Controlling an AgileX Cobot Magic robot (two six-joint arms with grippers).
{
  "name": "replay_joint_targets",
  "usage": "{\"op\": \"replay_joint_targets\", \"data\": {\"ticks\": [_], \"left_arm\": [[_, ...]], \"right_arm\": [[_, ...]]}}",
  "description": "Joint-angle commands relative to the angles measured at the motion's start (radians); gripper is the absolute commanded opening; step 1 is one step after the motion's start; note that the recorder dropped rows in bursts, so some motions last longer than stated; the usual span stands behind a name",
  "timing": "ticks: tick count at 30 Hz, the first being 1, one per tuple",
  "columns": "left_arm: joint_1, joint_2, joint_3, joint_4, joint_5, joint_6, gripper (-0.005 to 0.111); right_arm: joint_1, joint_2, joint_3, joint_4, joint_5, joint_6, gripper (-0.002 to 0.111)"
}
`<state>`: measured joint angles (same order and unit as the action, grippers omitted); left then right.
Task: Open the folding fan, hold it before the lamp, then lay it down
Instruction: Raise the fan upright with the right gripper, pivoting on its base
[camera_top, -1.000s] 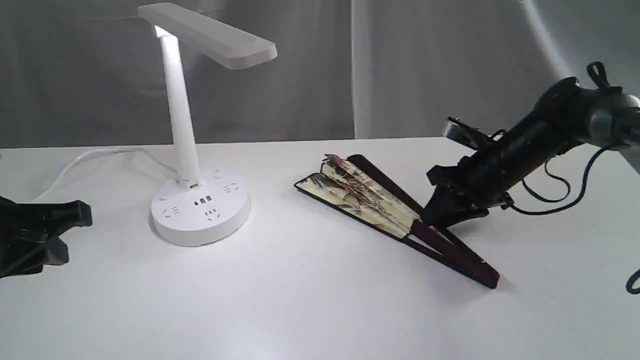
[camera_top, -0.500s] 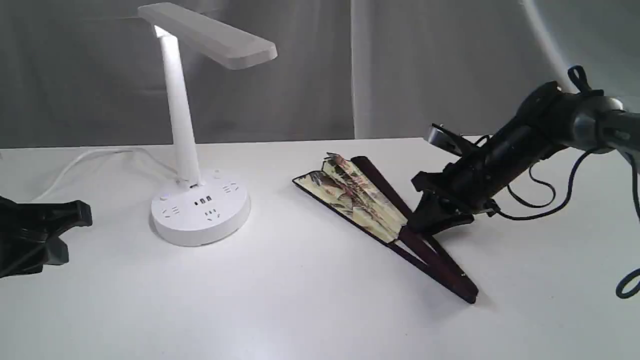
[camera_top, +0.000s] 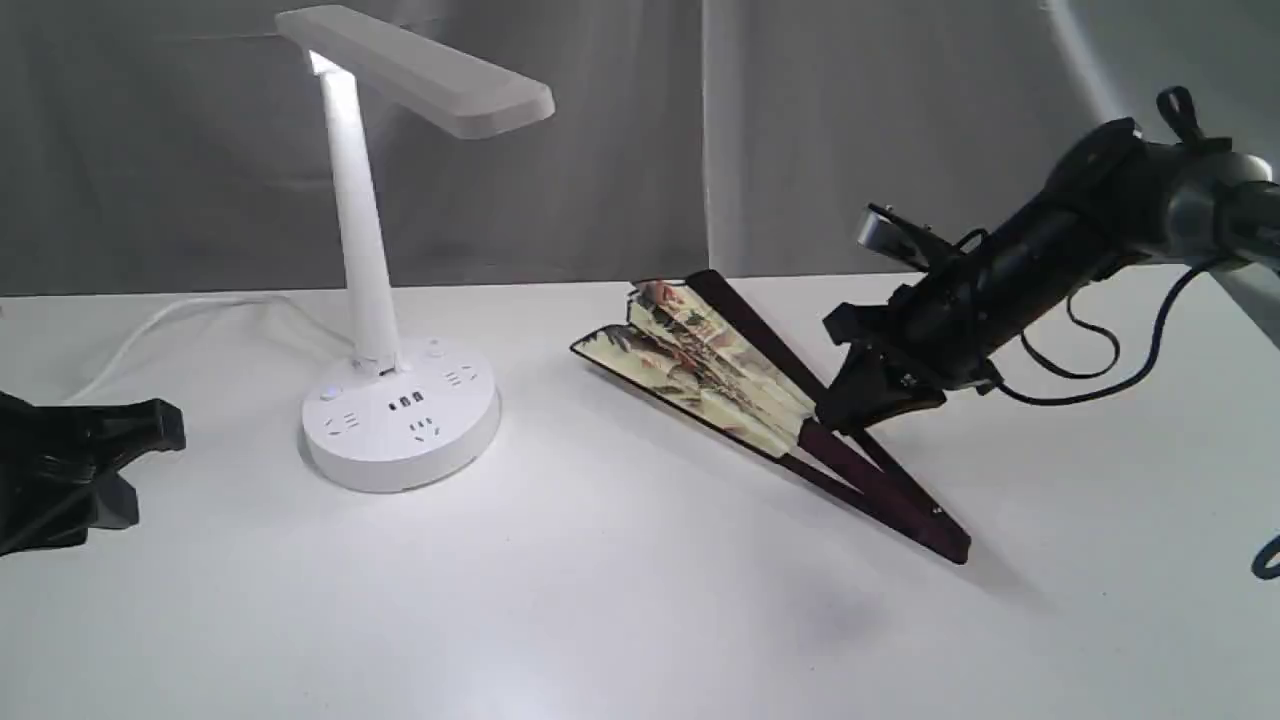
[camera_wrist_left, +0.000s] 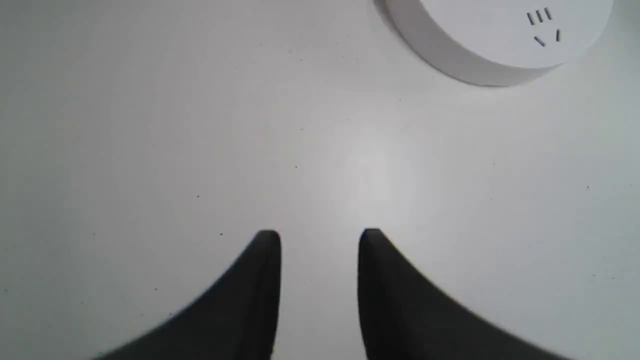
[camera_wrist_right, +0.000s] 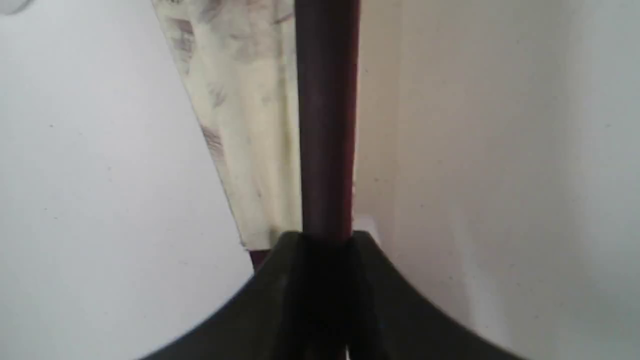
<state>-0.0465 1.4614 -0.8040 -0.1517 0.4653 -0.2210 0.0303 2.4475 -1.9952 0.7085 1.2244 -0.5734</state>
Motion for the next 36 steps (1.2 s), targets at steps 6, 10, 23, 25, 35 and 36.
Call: {"op": "replay_joint_targets", "data": {"ticks": [6,10,23,25,35,36], "left_arm": [[-0.004,-0.002,-0.004,-0.011,-0.021,0.005,0.028],[-0.004,-0.002,-0.004,-0.026,-0.021,0.021,0.028],[-0.004,-0.002,-0.004,-0.137,-0.021,0.176,0.028],[-0.004,-0.002,-0.004,-0.162,-0.007,0.233,0.028],[-0.004,-0.002,-0.004,-0.201,0.124,0.352,0.024],[-0.004,-0.002,-0.004,-0.201,0.135,0.360,0.020]], "right_arm": [[0.002,-0.058,0.004,0.044,-0.003,0.091,0.000],[0.002,-0.086,0.011,0.083,-0.003,0.141,0.000],[0.002,-0.214,0.246,0.223,-0.003,0.048,0.000],[0.002,-0.246,0.296,0.223,-0.003,0.028,0.000],[0.002,-0.383,0.543,0.255,-0.003,-0.061,0.000],[0.002,-0.398,0.571,0.260,-0.003,-0.070,0.000]]}}
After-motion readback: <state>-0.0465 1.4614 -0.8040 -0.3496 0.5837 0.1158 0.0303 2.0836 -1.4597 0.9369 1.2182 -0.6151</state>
